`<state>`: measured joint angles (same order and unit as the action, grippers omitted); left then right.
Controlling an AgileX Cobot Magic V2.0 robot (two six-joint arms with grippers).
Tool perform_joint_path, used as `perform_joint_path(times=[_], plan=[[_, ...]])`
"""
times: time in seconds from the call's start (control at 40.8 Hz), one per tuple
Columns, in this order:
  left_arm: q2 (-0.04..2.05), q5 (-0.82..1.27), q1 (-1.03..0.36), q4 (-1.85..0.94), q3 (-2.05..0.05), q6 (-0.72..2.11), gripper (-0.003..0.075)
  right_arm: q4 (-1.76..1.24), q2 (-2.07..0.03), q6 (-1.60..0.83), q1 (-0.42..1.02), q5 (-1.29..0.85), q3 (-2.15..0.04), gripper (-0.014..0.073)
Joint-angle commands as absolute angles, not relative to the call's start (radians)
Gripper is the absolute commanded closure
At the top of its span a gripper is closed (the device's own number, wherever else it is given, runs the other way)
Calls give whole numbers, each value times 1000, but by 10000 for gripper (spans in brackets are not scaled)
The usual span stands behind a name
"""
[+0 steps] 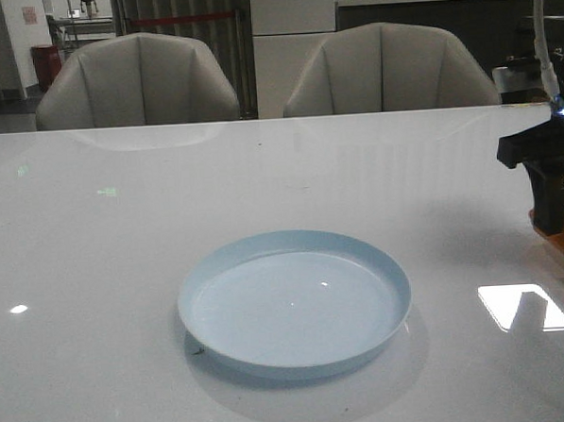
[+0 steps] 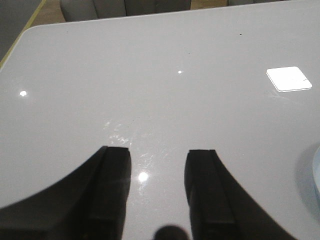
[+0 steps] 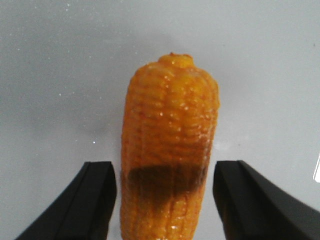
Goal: Place corn on plate with both arms
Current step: 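Lower the right gripper and grasp the orange corn cob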
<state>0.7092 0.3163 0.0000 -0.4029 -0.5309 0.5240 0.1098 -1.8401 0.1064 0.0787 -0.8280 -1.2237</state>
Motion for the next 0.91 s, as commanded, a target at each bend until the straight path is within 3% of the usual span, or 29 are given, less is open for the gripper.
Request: perform_joint_path(times=[0.0, 0.318, 0.392, 0.637, 0.881], plan=[[706, 253, -1, -412, -561, 525, 377, 111, -1812, 107, 73, -792, -1259, 63], [706, 253, -1, -412, -561, 525, 377, 111, -1850, 107, 73, -771, -1259, 69], [706, 253, -1, -412, -561, 525, 377, 111, -1858, 107, 73, -765, -1259, 101], [706, 253, -1, -412, -561, 525, 377, 111, -1869, 107, 77, -761, -1270, 319], [706, 253, -1, -412, -561, 525, 377, 94, -1854, 80, 130, -886, -1423, 336]])
